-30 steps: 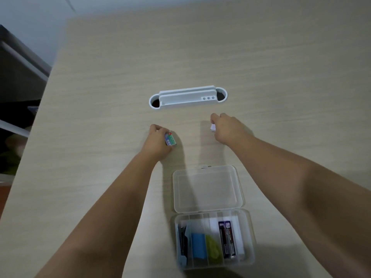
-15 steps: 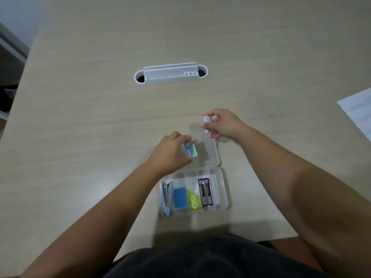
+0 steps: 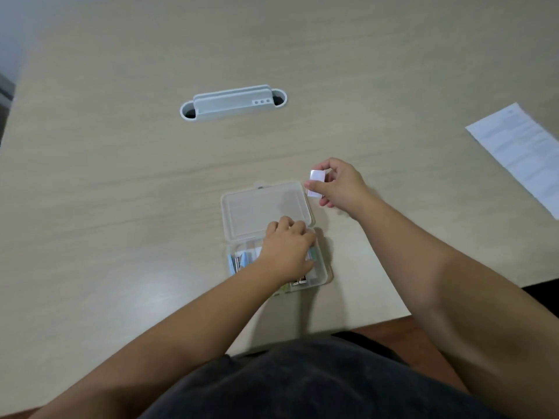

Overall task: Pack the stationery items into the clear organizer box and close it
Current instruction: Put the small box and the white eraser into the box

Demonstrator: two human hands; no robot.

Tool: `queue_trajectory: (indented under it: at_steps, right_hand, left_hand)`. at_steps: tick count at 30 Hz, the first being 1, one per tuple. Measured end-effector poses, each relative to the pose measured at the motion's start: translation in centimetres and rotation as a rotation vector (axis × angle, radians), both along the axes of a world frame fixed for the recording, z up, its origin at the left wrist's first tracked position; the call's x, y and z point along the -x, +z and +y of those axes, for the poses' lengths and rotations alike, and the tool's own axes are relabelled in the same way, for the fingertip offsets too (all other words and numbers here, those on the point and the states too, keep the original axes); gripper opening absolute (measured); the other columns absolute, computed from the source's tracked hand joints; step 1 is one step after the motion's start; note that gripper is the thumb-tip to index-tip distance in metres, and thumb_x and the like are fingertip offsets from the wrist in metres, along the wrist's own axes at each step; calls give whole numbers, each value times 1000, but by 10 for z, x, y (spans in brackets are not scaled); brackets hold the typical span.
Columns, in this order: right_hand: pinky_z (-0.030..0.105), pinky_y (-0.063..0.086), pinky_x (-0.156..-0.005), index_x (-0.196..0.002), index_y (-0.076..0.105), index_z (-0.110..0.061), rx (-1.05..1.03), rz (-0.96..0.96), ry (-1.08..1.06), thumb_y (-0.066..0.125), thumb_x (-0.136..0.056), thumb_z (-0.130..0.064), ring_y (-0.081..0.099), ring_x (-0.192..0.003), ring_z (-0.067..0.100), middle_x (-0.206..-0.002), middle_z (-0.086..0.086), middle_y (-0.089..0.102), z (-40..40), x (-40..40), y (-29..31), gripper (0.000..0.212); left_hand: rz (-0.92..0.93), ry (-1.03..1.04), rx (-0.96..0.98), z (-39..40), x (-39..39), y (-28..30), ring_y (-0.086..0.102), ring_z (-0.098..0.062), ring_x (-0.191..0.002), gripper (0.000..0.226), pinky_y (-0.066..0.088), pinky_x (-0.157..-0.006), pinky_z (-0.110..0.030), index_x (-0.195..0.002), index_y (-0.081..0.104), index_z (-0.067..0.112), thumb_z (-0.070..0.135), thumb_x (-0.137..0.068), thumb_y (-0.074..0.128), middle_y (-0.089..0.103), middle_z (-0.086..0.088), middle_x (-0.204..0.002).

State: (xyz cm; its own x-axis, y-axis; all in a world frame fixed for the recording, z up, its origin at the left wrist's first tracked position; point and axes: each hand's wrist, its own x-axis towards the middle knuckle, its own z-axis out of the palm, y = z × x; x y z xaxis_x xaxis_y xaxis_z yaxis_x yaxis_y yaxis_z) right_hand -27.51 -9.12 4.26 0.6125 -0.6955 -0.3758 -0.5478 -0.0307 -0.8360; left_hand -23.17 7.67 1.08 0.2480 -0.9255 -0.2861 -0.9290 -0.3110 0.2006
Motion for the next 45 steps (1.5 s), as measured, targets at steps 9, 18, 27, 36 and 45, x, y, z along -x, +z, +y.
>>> queue_trajectory:
  at_steps: [9,18,27,36,45]
  right_hand:
    - [27,44,-53,-89,62,-20,11,31,-24,84,-70,-26,54,-53,17,-83,13,68,7,28,-9,30]
    - [35,49,-62,-80,69,-19,-162,185,261,80,-74,-14,59,-55,18,-67,6,66,28,57,-25,13]
    - [20,40,-69,-103,76,-17,180,402,546,78,-76,-26,58,-77,10,-73,-11,59,52,63,-26,28]
    - [19,40,-68,-102,68,-27,228,254,373,78,-72,-20,53,-73,10,-83,-5,50,51,68,-41,33]
    - [24,37,-82,-118,49,-27,206,247,316,83,-67,-18,46,-101,10,-115,0,45,55,56,-40,62]
  left_hand:
    - [-24,74,96,-2,-3,-7,35,-27,-121,36,30,-96,-38,-101,71,29,56,-82,59,43,6,-130]
    - [131,405,195,38,-31,-27,30,-22,-137,46,23,-109,-41,-137,47,34,42,-92,51,38,10,-149]
    - [153,401,141,47,-36,-41,25,-18,-143,48,18,-114,-42,-140,43,38,56,-95,38,33,11,-154]
    - [217,753,448,61,-47,-29,34,-23,-131,31,25,-104,-42,-122,57,34,43,-94,49,43,6,-141]
    - [863,1276,564,63,-53,-24,51,-16,-116,53,40,-92,-27,-143,34,16,29,-95,52,42,-4,-140]
